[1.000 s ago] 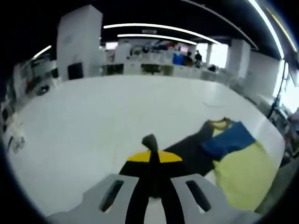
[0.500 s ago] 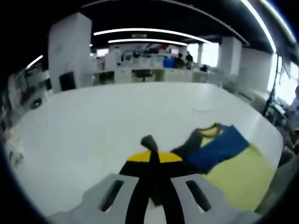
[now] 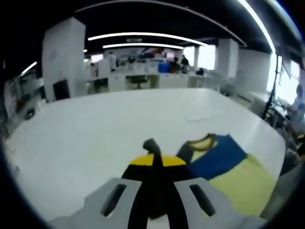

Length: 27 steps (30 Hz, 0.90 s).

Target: Fold the garment on the visible template until the final outline fits inside the template.

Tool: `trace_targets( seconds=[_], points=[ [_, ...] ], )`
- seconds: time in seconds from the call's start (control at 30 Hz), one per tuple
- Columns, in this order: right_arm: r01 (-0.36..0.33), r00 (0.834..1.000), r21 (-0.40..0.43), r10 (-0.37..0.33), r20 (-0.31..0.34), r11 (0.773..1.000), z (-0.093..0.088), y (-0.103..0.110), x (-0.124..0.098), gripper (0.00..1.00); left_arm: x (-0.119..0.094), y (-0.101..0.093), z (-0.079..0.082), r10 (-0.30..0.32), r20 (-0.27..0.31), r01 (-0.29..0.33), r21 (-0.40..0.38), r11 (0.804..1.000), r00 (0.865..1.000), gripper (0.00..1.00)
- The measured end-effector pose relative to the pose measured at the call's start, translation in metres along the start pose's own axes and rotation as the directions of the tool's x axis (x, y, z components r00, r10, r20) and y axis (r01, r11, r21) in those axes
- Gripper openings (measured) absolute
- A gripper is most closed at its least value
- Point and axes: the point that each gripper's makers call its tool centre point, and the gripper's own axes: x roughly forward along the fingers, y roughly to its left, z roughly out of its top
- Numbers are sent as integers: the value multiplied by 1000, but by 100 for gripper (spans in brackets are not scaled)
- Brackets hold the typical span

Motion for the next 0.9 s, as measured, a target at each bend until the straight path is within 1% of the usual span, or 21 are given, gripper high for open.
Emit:
trace_targets(
  seconds=[0.13,0.27,0.37,0.57,0.73,0.83,0.9],
  points=[
    [-7,1000,-3,7,1,1000,0,-1,0,100,4,-12,9,-16,15,15,16,1000,1000,0],
    [-17,1000,8,17,9,1000,1,-2,0,100,7,-24,18,-32,36,31,12,999,999,0],
    [-18,1000,6,18,8,1000,0,-3,-1,100,11,-32,21,-43,38,42,16,999,998,0],
    [-28,999,10,28,25,1000,5,-4,-9,100,20,-54,30,-74,39,72,42,996,997,0],
    [-15,999,19,15,34,1000,4,-7,-15,100,27,-72,39,-100,50,97,61,993,994,0],
    [-16,999,31,15,34,999,1,-8,-18,100,30,-77,43,-108,57,106,49,993,992,0],
    [-14,999,31,13,30,999,-1,-10,-19,100,32,-84,44,-116,63,113,46,993,991,0]
  ],
)
